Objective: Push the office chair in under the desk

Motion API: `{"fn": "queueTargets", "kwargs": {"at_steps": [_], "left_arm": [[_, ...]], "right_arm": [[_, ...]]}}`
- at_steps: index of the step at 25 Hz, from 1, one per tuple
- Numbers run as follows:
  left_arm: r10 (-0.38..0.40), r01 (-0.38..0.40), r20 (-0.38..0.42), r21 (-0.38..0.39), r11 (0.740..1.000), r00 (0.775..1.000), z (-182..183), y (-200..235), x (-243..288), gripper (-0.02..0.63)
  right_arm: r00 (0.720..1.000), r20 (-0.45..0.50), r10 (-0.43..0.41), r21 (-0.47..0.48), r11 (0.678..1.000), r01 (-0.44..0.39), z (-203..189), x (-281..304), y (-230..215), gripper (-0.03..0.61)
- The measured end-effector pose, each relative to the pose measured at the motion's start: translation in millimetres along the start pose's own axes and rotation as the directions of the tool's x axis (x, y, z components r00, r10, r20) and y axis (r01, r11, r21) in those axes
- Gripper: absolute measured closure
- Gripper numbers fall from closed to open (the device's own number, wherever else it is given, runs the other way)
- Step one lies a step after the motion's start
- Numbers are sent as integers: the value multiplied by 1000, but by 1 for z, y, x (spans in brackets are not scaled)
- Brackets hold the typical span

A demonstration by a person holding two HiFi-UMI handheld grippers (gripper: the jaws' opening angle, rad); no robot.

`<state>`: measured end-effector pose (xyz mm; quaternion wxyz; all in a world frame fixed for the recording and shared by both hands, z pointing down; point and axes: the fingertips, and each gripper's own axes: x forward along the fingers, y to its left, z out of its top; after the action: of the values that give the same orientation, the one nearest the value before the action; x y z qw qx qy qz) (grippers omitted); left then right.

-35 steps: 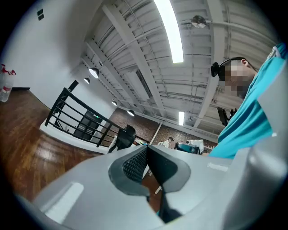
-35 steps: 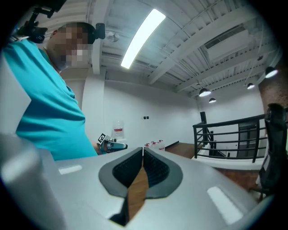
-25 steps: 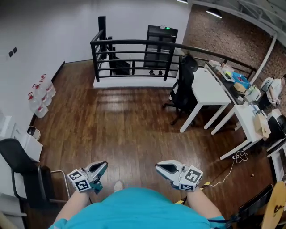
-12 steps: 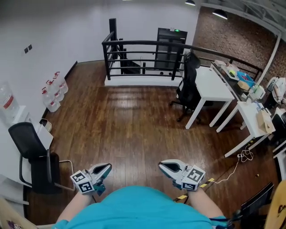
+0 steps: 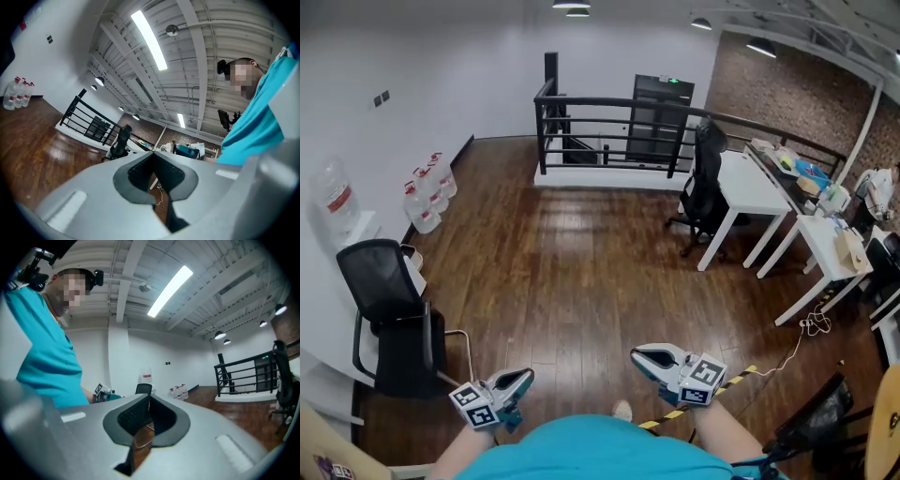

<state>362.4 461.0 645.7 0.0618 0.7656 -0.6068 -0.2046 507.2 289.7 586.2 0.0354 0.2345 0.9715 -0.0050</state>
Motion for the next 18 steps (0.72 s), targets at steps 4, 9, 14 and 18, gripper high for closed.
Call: {"fn": "queueTargets", "kwargs": {"at_steps": [4, 9, 14, 18], "left_arm": [[32, -32, 2, 16, 999, 1000, 2, -26, -26, 590], [62, -65, 55, 61, 996, 997, 30, -64, -38, 589], [71, -73, 52, 36, 997, 996, 18, -92, -32, 589], [44, -47, 41, 62, 997, 998, 1, -98, -17, 589]], "right_arm": [[1000, 16, 24, 20, 999, -24, 11, 1, 34, 578], [997, 69, 16, 100, 995, -23, 26, -17, 57, 578], [997, 74, -9, 101, 995, 1, 27, -47, 66, 578], [999, 48, -5, 87, 996, 1, 12, -62, 69, 578]]}}
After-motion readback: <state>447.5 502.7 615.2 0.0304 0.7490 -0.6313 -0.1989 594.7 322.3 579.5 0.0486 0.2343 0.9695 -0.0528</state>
